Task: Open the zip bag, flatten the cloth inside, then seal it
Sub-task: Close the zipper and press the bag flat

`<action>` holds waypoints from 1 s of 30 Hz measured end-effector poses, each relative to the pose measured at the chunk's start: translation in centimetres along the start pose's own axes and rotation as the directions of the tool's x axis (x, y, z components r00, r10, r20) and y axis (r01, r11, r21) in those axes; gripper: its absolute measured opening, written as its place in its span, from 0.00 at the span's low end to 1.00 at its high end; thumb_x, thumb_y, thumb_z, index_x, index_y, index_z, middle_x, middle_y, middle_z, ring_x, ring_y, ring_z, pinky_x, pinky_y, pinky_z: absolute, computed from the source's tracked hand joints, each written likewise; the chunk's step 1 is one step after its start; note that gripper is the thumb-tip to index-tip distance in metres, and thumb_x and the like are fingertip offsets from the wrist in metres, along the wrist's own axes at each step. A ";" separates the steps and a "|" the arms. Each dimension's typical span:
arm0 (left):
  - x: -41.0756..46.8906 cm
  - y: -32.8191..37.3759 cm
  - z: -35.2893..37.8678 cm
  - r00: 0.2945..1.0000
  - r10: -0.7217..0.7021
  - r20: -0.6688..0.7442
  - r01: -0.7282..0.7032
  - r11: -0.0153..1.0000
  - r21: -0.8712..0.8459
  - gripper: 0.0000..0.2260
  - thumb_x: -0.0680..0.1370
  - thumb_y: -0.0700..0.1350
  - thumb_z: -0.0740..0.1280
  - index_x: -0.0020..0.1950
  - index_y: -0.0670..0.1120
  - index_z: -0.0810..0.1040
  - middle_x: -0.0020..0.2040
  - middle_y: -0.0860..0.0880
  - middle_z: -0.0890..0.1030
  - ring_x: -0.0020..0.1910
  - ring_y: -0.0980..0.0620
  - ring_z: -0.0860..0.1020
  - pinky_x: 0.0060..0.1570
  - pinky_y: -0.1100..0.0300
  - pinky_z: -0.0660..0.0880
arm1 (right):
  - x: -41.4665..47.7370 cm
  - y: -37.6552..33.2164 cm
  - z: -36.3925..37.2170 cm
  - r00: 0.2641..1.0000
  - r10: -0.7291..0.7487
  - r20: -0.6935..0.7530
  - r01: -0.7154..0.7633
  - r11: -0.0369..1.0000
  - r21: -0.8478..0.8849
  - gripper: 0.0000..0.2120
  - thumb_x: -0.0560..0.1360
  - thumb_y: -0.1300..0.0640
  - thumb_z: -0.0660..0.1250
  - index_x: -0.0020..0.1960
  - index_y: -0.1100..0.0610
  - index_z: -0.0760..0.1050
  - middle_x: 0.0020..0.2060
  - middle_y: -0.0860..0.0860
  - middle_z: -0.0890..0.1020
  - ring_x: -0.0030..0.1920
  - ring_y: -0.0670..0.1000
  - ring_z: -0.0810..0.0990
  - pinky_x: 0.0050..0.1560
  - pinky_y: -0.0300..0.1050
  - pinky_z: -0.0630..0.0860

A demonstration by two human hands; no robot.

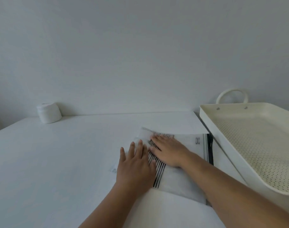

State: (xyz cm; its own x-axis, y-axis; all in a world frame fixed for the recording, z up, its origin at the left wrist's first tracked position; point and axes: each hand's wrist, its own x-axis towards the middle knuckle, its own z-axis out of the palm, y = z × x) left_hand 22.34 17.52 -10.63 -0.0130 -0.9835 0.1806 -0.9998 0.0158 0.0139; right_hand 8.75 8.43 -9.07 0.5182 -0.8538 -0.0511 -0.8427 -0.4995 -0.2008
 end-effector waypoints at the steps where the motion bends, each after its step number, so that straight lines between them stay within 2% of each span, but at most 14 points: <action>1: 0.2 -0.1 0.0 1.000 0.011 0.011 -0.011 1.000 0.006 0.30 0.80 0.58 0.42 0.79 0.46 0.46 0.81 0.48 0.43 0.78 0.48 0.40 0.73 0.43 0.35 | 0.1 0.6 0.1 0.999 0.032 -0.002 -0.032 0.999 -0.019 0.32 0.79 0.35 0.41 0.79 0.48 0.42 0.79 0.45 0.44 0.78 0.47 0.43 0.77 0.53 0.41; 6: 1.8 -1.6 -0.1 0.996 0.091 0.017 -0.091 0.996 0.014 0.33 0.77 0.62 0.38 0.79 0.48 0.49 0.80 0.53 0.43 0.78 0.50 0.37 0.71 0.41 0.32 | -0.9 3.2 -0.5 0.985 0.173 0.024 -0.172 0.984 -0.051 0.34 0.77 0.33 0.39 0.79 0.47 0.40 0.79 0.47 0.41 0.78 0.49 0.41 0.76 0.56 0.39; 11: 4.3 -4.4 -0.2 0.989 0.096 0.110 -0.103 0.993 0.054 0.31 0.75 0.68 0.36 0.78 0.62 0.44 0.79 0.58 0.38 0.76 0.50 0.32 0.71 0.38 0.32 | -4.2 3.3 -1.4 0.962 0.270 0.041 -0.267 0.961 -0.067 0.36 0.78 0.35 0.41 0.79 0.53 0.41 0.79 0.51 0.43 0.79 0.51 0.45 0.76 0.54 0.46; 13: 5.2 -4.3 -0.7 0.981 0.034 0.190 -0.048 0.996 0.070 0.30 0.74 0.70 0.37 0.76 0.67 0.44 0.79 0.57 0.36 0.75 0.48 0.30 0.69 0.37 0.31 | -5.7 2.4 -1.8 0.953 0.302 0.030 -0.295 0.945 -0.139 0.37 0.78 0.34 0.42 0.79 0.56 0.46 0.80 0.52 0.49 0.78 0.53 0.51 0.74 0.55 0.51; 15: 5.7 -3.3 -1.5 0.969 -0.028 0.247 0.034 0.999 -0.020 0.29 0.74 0.71 0.39 0.75 0.70 0.49 0.79 0.57 0.37 0.76 0.48 0.31 0.69 0.37 0.31 | -7.1 1.4 -2.3 0.945 0.327 0.001 -0.316 0.916 -0.246 0.37 0.77 0.33 0.44 0.77 0.57 0.56 0.77 0.54 0.61 0.74 0.55 0.61 0.70 0.55 0.56; 17: 5.6 -1.6 -2.3 0.968 -0.042 0.246 0.068 0.993 -0.098 0.27 0.76 0.68 0.43 0.75 0.67 0.55 0.80 0.55 0.39 0.77 0.47 0.35 0.70 0.38 0.34 | -8.0 0.6 -2.9 0.941 0.337 -0.034 -0.329 0.887 -0.323 0.35 0.76 0.34 0.47 0.72 0.57 0.65 0.71 0.55 0.69 0.70 0.55 0.67 0.67 0.54 0.59; 19: 4.6 0.2 -2.5 0.986 -0.013 0.164 0.031 0.994 -0.105 0.25 0.79 0.60 0.47 0.76 0.58 0.59 0.81 0.51 0.45 0.78 0.46 0.42 0.72 0.40 0.41 | -8.5 -0.1 -3.2 0.958 0.260 -0.118 -0.285 0.910 -0.302 0.29 0.78 0.39 0.52 0.70 0.56 0.68 0.68 0.55 0.71 0.68 0.56 0.68 0.65 0.54 0.61; 22: 1.9 2.1 -1.4 0.999 -0.005 0.043 0.012 0.984 -0.178 0.24 0.81 0.54 0.51 0.76 0.50 0.61 0.80 0.49 0.56 0.78 0.47 0.52 0.72 0.45 0.50 | -7.7 -0.9 -2.5 0.968 0.049 -0.245 -0.072 0.994 -0.086 0.23 0.80 0.48 0.56 0.72 0.56 0.64 0.73 0.54 0.66 0.72 0.55 0.64 0.68 0.53 0.63; 25: 0.0 2.3 -0.3 0.993 -0.046 0.104 0.066 0.980 -0.189 0.27 0.80 0.55 0.48 0.79 0.48 0.53 0.80 0.50 0.51 0.78 0.49 0.48 0.74 0.46 0.46 | -6.6 -1.3 -1.7 0.980 0.022 -0.199 0.011 0.986 0.165 0.25 0.81 0.51 0.55 0.76 0.56 0.59 0.77 0.52 0.61 0.77 0.52 0.57 0.74 0.51 0.57; 27: -0.3 1.7 0.1 0.988 -0.071 0.137 0.097 0.977 -0.190 0.29 0.80 0.56 0.45 0.79 0.49 0.49 0.81 0.51 0.48 0.79 0.50 0.45 0.75 0.47 0.44 | -6.0 -1.1 -0.8 0.989 0.002 -0.145 0.021 0.987 0.158 0.25 0.82 0.49 0.53 0.77 0.54 0.57 0.78 0.52 0.58 0.77 0.52 0.54 0.75 0.50 0.52; 30: -0.1 0.7 0.4 0.989 -0.077 0.127 0.097 0.982 -0.165 0.31 0.78 0.61 0.44 0.79 0.51 0.49 0.81 0.53 0.48 0.78 0.51 0.45 0.75 0.48 0.43 | -5.4 -0.2 0.5 0.999 0.035 -0.031 -0.034 0.999 0.025 0.28 0.81 0.42 0.46 0.79 0.48 0.49 0.80 0.49 0.48 0.79 0.51 0.46 0.76 0.52 0.43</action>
State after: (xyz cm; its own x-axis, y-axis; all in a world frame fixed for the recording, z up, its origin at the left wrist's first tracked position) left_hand 21.67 17.54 -11.02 0.0616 -0.9967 0.0526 -0.9799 -0.0503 0.1930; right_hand 6.25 13.22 -9.25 0.4838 -0.8748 -0.0274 -0.8560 -0.4664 -0.2233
